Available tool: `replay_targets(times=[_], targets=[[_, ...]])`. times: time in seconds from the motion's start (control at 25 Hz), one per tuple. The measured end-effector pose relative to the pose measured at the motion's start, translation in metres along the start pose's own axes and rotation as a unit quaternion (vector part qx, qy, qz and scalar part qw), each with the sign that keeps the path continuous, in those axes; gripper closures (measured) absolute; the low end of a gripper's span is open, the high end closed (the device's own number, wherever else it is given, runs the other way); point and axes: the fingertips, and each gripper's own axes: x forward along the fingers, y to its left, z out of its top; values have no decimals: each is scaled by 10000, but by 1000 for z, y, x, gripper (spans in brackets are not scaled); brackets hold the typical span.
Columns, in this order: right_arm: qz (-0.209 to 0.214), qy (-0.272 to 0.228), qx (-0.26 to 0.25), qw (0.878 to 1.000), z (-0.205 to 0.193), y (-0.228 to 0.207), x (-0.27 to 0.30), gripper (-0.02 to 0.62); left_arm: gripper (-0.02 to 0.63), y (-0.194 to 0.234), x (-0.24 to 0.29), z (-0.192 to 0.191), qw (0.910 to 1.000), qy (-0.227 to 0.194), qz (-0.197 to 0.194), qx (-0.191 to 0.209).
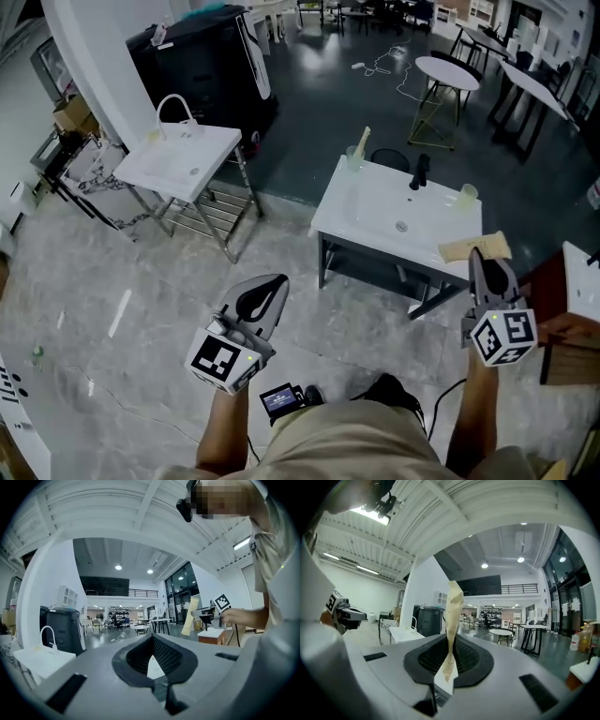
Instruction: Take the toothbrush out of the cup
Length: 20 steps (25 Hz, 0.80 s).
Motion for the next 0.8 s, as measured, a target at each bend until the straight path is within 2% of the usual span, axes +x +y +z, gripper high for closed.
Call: replay_targets(times=[0.2,0.36,0.6,0.8], targets=[[-249,37,-39,9997,1,11,9,565,600,29,4,-12,9998,92,-157,-55],[-358,7,81,9993,-8,7,32,565,600,45,30,-22,9994,122,-337,-32],[-451,42,299,9985,-22,1,84,565,600,79,87,-44,9971,412,-640,-43],[-469,187,364,9981,-32,-25,124,565,600,105,176,-65,9946,524,-888,-98]])
